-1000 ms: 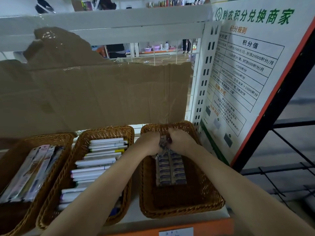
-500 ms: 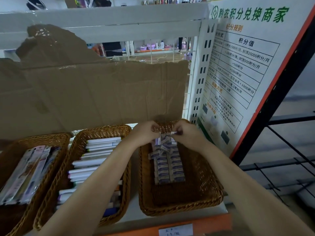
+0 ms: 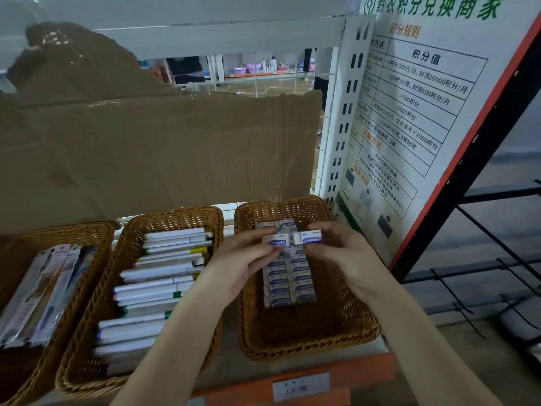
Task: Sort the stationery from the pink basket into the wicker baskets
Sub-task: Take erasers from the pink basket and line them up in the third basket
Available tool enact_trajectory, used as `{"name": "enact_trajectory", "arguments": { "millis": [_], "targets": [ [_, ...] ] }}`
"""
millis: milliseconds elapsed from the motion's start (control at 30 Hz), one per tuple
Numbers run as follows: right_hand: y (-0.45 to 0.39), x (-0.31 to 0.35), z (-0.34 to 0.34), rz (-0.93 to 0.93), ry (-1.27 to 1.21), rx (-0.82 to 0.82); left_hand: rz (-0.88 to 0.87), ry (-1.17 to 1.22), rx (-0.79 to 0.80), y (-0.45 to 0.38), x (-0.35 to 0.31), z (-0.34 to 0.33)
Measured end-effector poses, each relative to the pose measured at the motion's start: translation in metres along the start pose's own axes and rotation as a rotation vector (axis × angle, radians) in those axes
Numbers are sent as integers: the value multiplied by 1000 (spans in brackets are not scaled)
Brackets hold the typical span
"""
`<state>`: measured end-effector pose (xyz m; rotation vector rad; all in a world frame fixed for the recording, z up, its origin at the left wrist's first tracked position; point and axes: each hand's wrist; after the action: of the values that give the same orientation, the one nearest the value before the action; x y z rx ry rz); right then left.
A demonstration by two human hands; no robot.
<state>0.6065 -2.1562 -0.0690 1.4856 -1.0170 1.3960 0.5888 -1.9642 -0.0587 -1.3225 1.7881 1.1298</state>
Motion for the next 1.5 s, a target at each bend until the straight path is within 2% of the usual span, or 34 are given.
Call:
{"name": "enact_trajectory", "arguments": {
  "millis": [67,233,333,400,567,733,900,1367,1500],
  "targets": [
    [5,-1,-1,4,51,-1,-21,-98,19,5,6,0],
    [13,3,-2,19,164,5,-96,-615,-5,12,12,1],
    [19,3,6,44,569,15,-190,-1133,25,21,8,3],
    [25,2,10,75,787,82,-227,-1450,58,27,10,3],
    [32,-8,7,83,1102,304,-216,-1826,215,29,26,-1],
    [29,-14,2,103,1265,341,-178,-2042,184,22,36,-4],
    [28,-19,-4,97,1383,361,-171,-2157,176,22,42,-3],
    [26,-26,-6,105,1452,352,-168,-2163,151,22,45,-5],
    [24,-26,-4,98,1445,388,-138,-2139,186,23,42,-6]
  ]
}}
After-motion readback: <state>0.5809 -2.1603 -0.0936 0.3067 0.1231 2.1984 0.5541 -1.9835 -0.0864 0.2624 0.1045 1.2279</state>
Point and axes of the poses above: each hand's wrist, its own y-axis away from the middle knuckle, its own z-axis out of the back of the hand, x = y × z, and after that the axes turned 7 degrees about x, right-handed
